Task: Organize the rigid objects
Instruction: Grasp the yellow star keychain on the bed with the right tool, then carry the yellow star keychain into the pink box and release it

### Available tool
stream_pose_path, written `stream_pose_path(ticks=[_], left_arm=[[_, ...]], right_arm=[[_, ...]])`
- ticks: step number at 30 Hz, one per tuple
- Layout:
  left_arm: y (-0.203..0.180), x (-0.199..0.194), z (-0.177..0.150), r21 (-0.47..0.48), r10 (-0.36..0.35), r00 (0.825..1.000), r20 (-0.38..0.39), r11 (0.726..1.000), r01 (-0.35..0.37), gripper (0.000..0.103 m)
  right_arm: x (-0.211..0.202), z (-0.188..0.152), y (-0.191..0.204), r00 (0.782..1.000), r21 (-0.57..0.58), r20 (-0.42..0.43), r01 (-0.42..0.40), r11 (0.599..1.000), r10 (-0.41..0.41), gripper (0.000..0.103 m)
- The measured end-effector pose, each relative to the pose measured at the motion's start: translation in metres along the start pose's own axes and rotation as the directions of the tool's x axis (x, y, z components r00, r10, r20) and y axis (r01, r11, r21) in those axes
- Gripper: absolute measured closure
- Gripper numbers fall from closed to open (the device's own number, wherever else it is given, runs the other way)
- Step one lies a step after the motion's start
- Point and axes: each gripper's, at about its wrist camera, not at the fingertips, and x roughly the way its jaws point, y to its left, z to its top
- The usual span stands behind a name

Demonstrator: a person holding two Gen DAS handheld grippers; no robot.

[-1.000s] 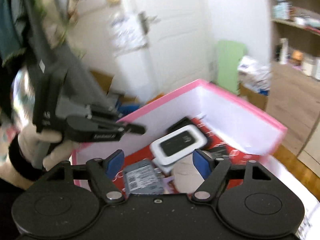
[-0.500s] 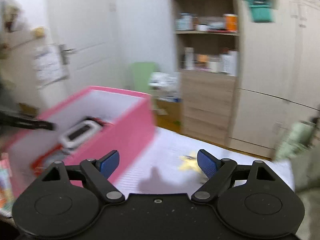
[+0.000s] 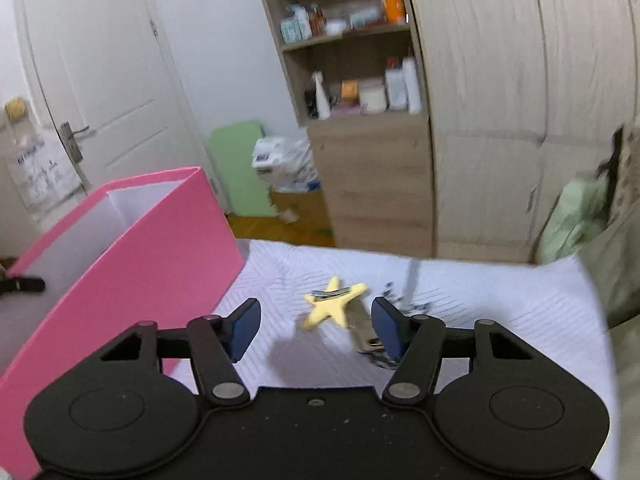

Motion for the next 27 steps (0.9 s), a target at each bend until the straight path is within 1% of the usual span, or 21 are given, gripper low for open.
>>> stream_pose_path(ticks=[4,6,7,8,9,10,13,18,21,25,27], left_arm=[[0.001,0.0,0.0,-0.009,-0.005,1.0,0.003,1.0,0.005,0.096],[0.001,0.0,0.0,-0.008,-0.003,1.0,0.002,1.0,0.003,0.096],[0.001,0.0,0.0,-0.004,-0.001,1.0,0.002,1.0,0.001,0.096],[0.001,0.0,0.0,0.0,0.002,1.0,0.003,1.0,-0.002,0.096],[0.001,0.0,-0.001,0.002,0.003,1.0,0.003,1.0,-0.003,0.096],[0.001,-0.001,-0.001,0.002,0.003,1.0,0.004,1.0,-0.003,0.096],[0.0,-0.001,-0.001,0.002,0.001,1.0,0.003,1.0,-0.001,0.096],[-0.002,-0.001,-0.001,0.013,0.005,1.0,0.005,1.0,-0.005,0.096],[-0.002,-0.002,0.0,0.006,0.002,1.0,0.005,1.0,-0.002,0.096],[-0.002,-0.002,0.0,-0.005,0.003,1.0,0.003,1.0,-0.003,0.096],[-0.001,-0.002,0.0,-0.016,0.011,1.0,0.001,1.0,-0.011,0.096]], right_arm=[[0.031,0.005,-0.007,0.998,0.034,-0.045,0.04,0.999,-0.038,0.04],[0.041,0.004,-0.006,0.998,0.028,-0.041,0.056,0.998,-0.054,0.046],[0.043,0.003,-0.004,0.997,0.017,-0.036,0.063,0.998,-0.062,0.053],[0.044,0.003,-0.002,0.997,-0.004,-0.03,0.071,0.997,-0.071,0.058],[0.043,0.002,0.002,0.997,-0.034,-0.023,0.07,0.997,-0.071,0.058],[0.041,0.0,0.007,0.997,-0.06,-0.014,0.068,0.996,-0.069,0.058],[0.031,-0.002,0.011,0.998,-0.073,0.023,0.056,0.996,-0.055,0.059],[0.005,-0.005,0.021,0.995,-0.101,0.079,0.061,0.993,-0.053,0.059],[-0.007,-0.003,0.026,0.994,-0.107,0.1,0.049,0.993,-0.038,0.059],[-0.029,0.003,0.046,0.99,-0.147,0.141,0.023,0.989,-0.002,0.059],[-0.042,0.009,0.061,0.984,-0.179,0.172,-0.006,0.984,0.037,0.059]])
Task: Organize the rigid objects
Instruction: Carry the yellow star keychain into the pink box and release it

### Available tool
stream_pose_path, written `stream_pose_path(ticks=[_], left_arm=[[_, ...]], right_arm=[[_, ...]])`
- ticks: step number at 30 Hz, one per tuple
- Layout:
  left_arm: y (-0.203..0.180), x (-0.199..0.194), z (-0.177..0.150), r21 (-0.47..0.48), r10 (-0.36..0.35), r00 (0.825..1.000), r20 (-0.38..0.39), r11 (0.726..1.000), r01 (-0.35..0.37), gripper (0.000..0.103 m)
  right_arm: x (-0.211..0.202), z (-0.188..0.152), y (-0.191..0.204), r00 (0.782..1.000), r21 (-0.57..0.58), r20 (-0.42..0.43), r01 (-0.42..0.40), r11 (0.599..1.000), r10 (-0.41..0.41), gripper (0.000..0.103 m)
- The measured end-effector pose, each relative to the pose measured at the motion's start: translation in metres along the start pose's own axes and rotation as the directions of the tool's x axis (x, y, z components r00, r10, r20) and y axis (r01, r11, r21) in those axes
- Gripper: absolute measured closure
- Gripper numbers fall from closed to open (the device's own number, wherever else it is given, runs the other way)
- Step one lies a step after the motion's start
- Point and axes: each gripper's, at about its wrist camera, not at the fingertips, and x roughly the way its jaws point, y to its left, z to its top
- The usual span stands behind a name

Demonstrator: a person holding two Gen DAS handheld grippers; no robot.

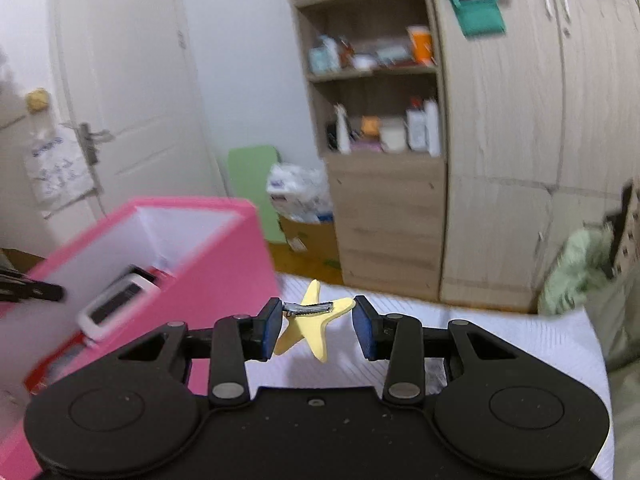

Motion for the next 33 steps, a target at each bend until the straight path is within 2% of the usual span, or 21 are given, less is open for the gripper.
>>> stream_pose_path(ticks=[5,7,10,15,22,29,33], left_arm=[[-0.001,0.0,0.0,0.011,0.004,1.0,-0.003,1.0,-0.004,0.096],[-0.001,0.001,0.001,0.012,0.007,1.0,-0.002,1.0,-0.007,0.096],[0.0,0.0,0.0,0.01,0.007,1.0,0.002,1.0,-0.007,0.096],[0.0,0.0,0.0,0.012,0.002,1.0,0.003,1.0,-0.002,0.097],[0.0,0.0,-0.001,0.011,-0.001,1.0,0.009,1.0,0.001,0.097],[0.0,0.0,-0.001,0.017,0.007,1.0,0.0,1.0,-0.007,0.097],[-0.005,0.002,0.001,0.041,0.016,1.0,-0.01,0.999,-0.016,0.097]], right_arm=[[-0.016,0.034,0.034,0.989,-0.092,0.095,-0.103,0.99,0.112,0.059],[-0.011,0.043,0.047,0.982,-0.132,0.089,-0.155,0.979,0.168,0.059],[0.007,0.049,0.069,0.975,-0.183,0.039,-0.21,0.96,0.22,0.058],[0.054,0.049,0.094,0.988,-0.292,-0.056,-0.155,0.944,0.145,0.058],[0.102,0.047,0.104,0.976,-0.327,-0.196,-0.153,0.933,0.091,0.058],[0.124,0.05,0.111,0.952,-0.308,-0.29,-0.187,0.933,0.095,0.058],[0.122,0.056,0.105,0.948,-0.243,-0.285,-0.214,0.946,0.142,0.055]])
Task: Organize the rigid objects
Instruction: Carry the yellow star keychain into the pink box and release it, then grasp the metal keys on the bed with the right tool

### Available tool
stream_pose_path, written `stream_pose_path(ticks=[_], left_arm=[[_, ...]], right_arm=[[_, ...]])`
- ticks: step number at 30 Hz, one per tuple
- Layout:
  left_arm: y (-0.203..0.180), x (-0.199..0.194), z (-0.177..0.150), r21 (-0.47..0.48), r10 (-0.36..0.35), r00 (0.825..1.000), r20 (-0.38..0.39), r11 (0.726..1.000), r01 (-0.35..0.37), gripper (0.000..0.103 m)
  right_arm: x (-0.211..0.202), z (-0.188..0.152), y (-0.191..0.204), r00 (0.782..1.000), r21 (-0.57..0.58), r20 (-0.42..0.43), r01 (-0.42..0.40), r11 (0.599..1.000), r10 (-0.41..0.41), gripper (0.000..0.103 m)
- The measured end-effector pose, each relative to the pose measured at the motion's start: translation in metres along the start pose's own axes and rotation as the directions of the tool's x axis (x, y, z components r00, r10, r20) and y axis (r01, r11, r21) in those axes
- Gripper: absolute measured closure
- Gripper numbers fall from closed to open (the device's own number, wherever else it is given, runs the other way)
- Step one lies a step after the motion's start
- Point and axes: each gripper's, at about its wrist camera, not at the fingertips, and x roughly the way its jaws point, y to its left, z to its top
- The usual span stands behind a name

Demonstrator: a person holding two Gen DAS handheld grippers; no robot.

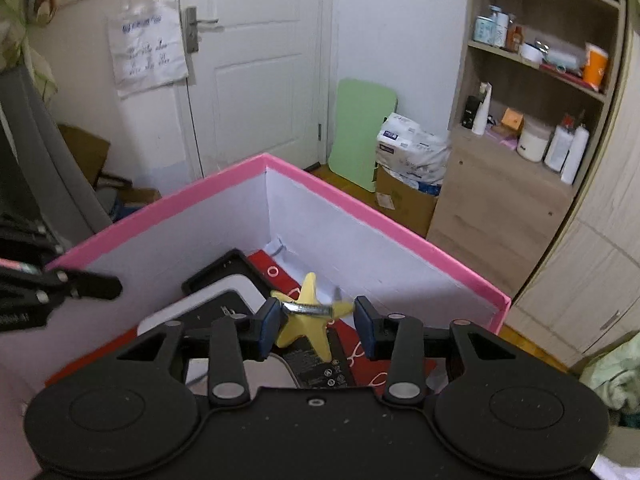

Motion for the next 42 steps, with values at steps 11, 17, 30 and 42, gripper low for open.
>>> stream_pose_path(ticks=[11,17,30,42], left_arm=[[0.002,0.0,0.0,-0.013,-0.009,1.0,-0.001,1.0,0.009,0.097],[0.003,0.001,0.001,-0.015,-0.012,1.0,-0.002,1.0,0.012,0.097],[0.005,0.001,0.001,-0.018,-0.014,1.0,-0.001,1.0,0.014,0.096],[0.004,0.001,0.001,-0.022,-0.017,1.0,0.003,1.0,0.017,0.096]], right_arm=[[-0.081,-0.027,-0.037,0.987,0.22,0.154,-0.077,0.972,0.044,0.048],[-0.112,-0.069,-0.061,0.984,0.31,0.139,0.06,0.949,-0.107,0.048],[-0.093,-0.145,-0.105,0.946,0.359,-0.078,0.321,0.876,-0.315,0.047],[-0.048,-0.156,-0.107,0.947,0.269,-0.024,0.316,0.91,-0.321,0.051]])
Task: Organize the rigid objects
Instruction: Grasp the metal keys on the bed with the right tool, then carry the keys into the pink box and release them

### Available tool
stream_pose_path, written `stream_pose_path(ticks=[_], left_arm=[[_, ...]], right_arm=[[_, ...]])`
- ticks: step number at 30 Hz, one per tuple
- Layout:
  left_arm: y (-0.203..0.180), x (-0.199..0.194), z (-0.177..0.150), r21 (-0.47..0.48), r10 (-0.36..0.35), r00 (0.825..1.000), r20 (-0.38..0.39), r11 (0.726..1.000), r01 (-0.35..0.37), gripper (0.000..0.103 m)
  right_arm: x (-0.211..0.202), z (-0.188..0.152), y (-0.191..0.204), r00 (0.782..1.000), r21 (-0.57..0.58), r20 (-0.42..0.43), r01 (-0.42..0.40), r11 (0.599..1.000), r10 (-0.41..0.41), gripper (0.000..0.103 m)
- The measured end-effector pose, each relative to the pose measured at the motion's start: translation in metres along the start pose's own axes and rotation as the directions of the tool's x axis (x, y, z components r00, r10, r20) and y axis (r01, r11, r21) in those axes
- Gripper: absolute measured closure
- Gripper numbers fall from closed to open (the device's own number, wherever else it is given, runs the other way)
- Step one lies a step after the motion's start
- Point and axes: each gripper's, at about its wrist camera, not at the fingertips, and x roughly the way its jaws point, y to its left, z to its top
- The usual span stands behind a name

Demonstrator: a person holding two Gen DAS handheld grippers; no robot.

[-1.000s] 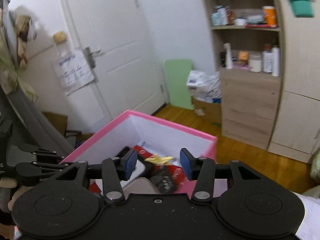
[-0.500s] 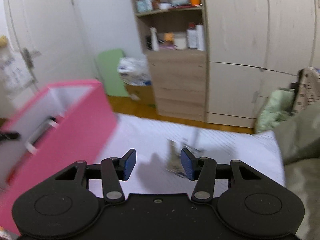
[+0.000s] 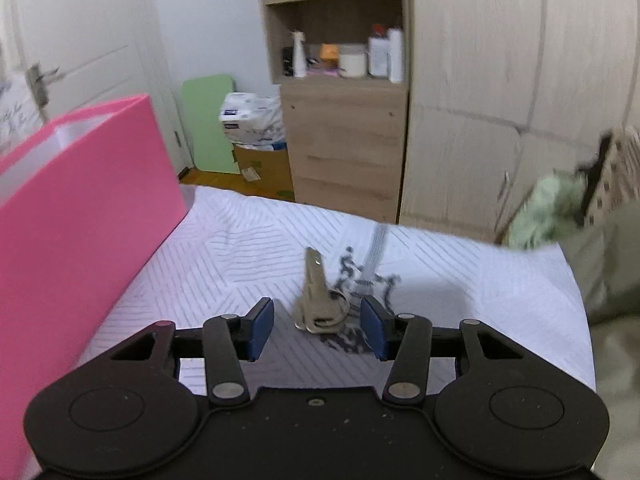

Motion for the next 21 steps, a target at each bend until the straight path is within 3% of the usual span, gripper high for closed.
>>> stream_pose_path(ticks=[3,4,5,9,13,21], left_arm=[[0.0,0.0,0.0,0.0,-0.001,1.0,-0.001,1.0,0.001,0.096],[0.0,0.0,0.0,0.003,0.001,1.0,0.0,1.0,-0.001,0.096],[0.001,0.0,-0.001,0.003,0.002,1.0,0.003,1.0,-0.002,0.096],[0.002,0.001,0.0,-0.008,-0.006,1.0,0.002,1.0,0.006,0.096],[0.001,0.001,-0.001,0.005,-0.002,1.0,0.001,1.0,0.002,0.096],[0.0,0.001,-0.001,0.006,-0.002,1.0,0.0,1.0,0.002,0.096]], right_arm=[[0.002,-0.001,0.003,0.999,0.015,0.032,-0.005,1.0,0.005,0.052],[0.0,0.0,0.004,1.0,0.019,0.027,-0.006,1.0,0.005,0.066],[-0.002,0.001,0.002,1.0,0.042,0.02,-0.008,0.999,0.007,0.073],[-0.009,-0.002,0.0,0.999,0.104,0.031,0.005,0.995,-0.009,0.073],[-0.015,-0.004,-0.004,0.999,0.148,0.028,-0.044,0.988,0.04,0.073],[-0.042,0.006,0.009,0.994,0.114,0.083,-0.079,0.99,0.07,0.073]])
